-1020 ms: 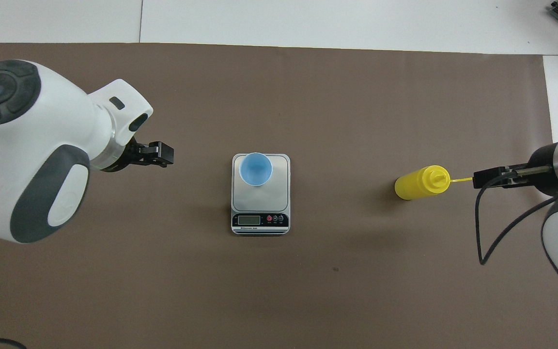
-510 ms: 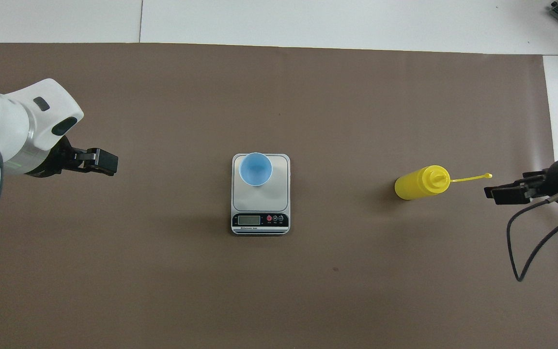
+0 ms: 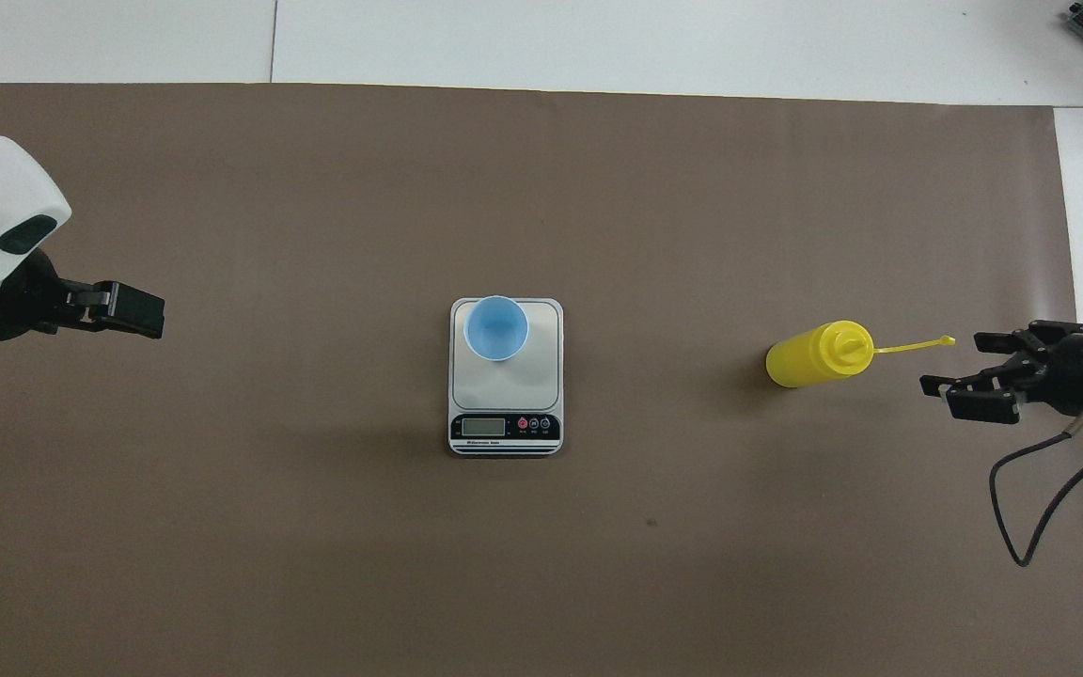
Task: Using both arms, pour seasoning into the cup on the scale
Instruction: 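Release the cup and withdraw the left gripper toward its rest, then reach the right gripper to the yellow squeeze bottle and grasp it, then lift the yellow bottle with the right gripper over the cup, then tilt the yellow bottle nozzle-down into the cup with the right gripper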
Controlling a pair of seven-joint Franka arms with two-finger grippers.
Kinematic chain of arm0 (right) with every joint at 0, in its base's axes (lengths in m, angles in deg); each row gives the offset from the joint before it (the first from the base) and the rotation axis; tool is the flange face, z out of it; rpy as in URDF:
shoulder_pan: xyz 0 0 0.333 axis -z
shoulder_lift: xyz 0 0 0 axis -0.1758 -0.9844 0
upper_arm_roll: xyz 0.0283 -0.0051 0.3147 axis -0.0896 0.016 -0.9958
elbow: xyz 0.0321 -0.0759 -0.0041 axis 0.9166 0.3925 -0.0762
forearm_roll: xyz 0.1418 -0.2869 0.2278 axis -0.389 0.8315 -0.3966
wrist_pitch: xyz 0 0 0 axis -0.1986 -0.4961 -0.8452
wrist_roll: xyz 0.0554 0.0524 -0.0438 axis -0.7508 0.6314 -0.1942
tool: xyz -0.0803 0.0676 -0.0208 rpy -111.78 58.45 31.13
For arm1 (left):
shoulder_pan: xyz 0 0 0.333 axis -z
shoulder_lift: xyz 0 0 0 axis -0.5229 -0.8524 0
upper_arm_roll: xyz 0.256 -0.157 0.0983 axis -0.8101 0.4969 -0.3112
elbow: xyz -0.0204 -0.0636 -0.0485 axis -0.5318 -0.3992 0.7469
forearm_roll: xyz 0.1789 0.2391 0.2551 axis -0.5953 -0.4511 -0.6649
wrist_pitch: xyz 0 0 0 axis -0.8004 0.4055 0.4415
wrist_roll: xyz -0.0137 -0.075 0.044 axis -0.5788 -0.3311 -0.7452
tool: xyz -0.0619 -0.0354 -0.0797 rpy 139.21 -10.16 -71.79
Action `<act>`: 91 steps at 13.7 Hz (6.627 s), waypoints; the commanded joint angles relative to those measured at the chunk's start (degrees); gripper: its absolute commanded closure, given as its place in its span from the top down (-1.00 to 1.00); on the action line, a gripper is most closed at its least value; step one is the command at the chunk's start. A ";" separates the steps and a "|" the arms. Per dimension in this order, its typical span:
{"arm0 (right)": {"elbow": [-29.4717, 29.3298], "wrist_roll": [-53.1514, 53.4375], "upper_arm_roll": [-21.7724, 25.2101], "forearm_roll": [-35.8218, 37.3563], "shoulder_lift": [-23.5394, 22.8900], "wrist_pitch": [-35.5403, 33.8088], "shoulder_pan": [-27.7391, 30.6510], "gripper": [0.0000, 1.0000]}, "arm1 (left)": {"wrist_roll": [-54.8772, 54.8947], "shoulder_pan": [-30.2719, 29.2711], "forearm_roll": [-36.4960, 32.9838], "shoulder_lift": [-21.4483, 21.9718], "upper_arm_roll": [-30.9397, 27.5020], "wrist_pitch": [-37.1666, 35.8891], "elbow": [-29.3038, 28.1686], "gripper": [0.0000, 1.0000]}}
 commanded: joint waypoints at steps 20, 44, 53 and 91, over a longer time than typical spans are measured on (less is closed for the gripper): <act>3.64 -31.29 -0.62 -26.82 -8.49 -1.06 -5.73 1.00 | 1.10 -0.43 0.13 3.68 0.46 -1.67 -1.37 1.00; -7.78 -10.86 -1.41 -22.72 -9.10 26.14 -28.56 -1.00 | 0.83 -0.87 0.13 3.68 0.38 -2.37 -1.46 1.00; -14.99 40.51 -1.06 31.35 -13.42 30.49 -37.72 -1.00 | 0.83 -0.96 0.13 3.68 0.38 -2.37 -1.46 1.00; -25.63 74.70 -1.59 116.17 -22.12 0.61 -54.51 -1.00 | 0.83 -0.96 0.13 3.68 0.38 -2.46 -1.46 1.00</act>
